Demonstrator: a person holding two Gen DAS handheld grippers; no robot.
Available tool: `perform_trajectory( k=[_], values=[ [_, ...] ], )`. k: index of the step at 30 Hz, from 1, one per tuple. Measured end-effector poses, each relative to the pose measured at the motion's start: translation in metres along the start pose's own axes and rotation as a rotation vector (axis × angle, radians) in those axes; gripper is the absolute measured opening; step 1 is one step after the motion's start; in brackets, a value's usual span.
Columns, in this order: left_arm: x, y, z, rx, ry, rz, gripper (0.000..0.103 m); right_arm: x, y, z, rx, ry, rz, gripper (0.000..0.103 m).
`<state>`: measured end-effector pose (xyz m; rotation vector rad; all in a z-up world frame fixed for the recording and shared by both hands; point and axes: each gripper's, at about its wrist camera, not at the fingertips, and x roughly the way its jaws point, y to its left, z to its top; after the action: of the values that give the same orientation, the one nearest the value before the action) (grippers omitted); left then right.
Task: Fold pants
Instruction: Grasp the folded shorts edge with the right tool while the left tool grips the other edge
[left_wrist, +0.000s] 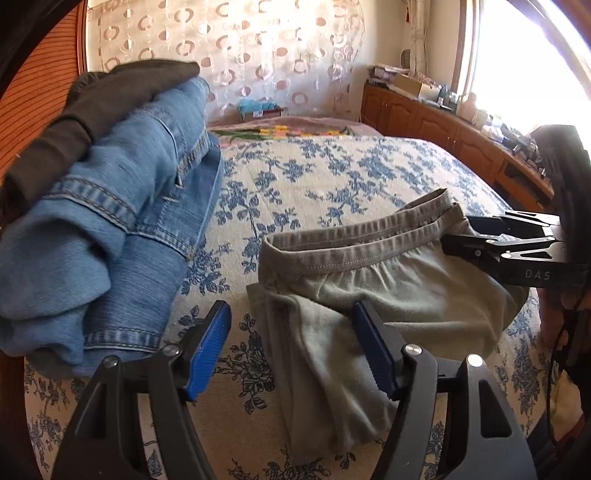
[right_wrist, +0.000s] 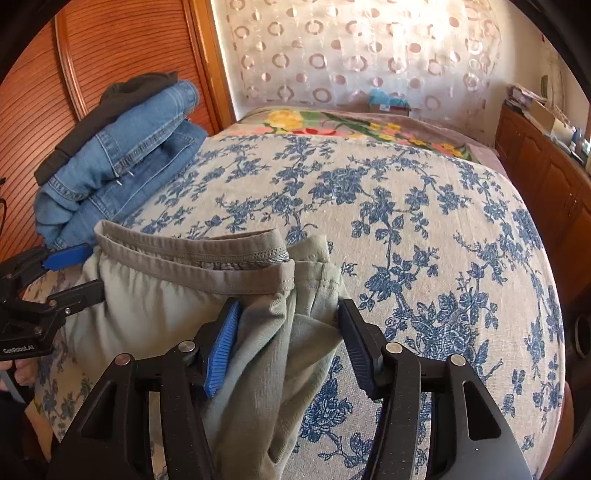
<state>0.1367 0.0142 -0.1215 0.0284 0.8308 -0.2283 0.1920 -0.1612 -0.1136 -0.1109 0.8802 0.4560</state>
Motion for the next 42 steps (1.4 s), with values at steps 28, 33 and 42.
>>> perform_trajectory(
  k=[28, 33, 42],
  values=[
    [0.015, 0.009, 0.004, -0.041, 0.064, -0.02, 0.083, 0.015, 0.002, 0.01, -0.094, 0.04, 0.033, 0.069],
    [0.013, 0.013, 0.007, -0.066, 0.054, -0.033, 0.079, 0.005, -0.002, 0.004, -0.075, 0.071, 0.149, 0.022],
    [0.015, 0.012, 0.016, -0.077, 0.065, -0.058, 0.072, -0.017, -0.005, -0.01, -0.097, 0.044, 0.077, 0.017]
  ],
)
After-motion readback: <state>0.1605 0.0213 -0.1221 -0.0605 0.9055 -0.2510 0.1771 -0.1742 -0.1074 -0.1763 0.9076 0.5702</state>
